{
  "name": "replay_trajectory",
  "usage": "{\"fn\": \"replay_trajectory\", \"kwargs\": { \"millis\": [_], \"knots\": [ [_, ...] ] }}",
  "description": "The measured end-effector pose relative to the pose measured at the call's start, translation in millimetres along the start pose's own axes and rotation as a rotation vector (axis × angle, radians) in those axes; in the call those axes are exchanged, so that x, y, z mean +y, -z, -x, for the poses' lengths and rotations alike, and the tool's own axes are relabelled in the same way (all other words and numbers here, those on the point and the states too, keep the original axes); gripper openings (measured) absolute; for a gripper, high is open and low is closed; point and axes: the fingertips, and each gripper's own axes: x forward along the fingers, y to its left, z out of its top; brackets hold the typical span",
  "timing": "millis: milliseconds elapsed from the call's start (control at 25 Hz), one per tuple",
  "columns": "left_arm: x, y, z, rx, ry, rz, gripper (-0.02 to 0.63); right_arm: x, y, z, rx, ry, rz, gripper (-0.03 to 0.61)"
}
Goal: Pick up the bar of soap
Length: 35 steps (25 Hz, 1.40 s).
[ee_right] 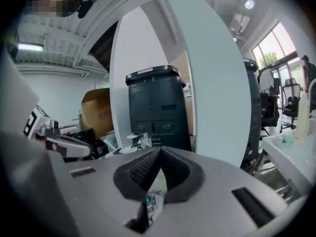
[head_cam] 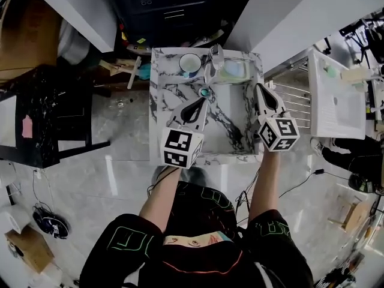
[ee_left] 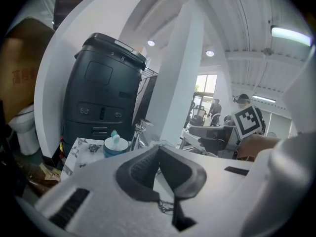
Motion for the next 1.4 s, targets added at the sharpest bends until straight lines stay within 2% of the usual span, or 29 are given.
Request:
{"fn": "replay_trajectory", "kwargs": {
  "millis": [360,560,720,880,1040,1160,1400],
  "knots": [
    [17,10,-15,0.02,0.011,0.074,0.006,-5,17,-52,0.162,-0.066,0.249,0.006],
    [45,16,-14,0.021,-0.031,0.116,0.006,-8,33,-81,0.257,-0.116,0.361,0.011],
    [56,12,-14,0.016,-0.063,0.059,0.006,-10,46,-104,0.319,-0.161,0.447,0.026],
    [55,17,-16,0.028,-0.052,0.067,0.006,-10,69,-122,0.444,-0.22,0.512,0.088],
    [60,20,-13,0.038,-0.051,0.068,0.006,-12,86,-135,0.529,-0.28,0.522,0.165],
    [64,25,-12,0.042,-0.056,0.077,0.006,-16,103,-141,0.631,-0.322,0.528,0.242],
    [67,34,-16,0.056,-0.054,0.101,0.006,-20,127,-156,0.812,-0.36,0.527,0.27]
  ]
}}
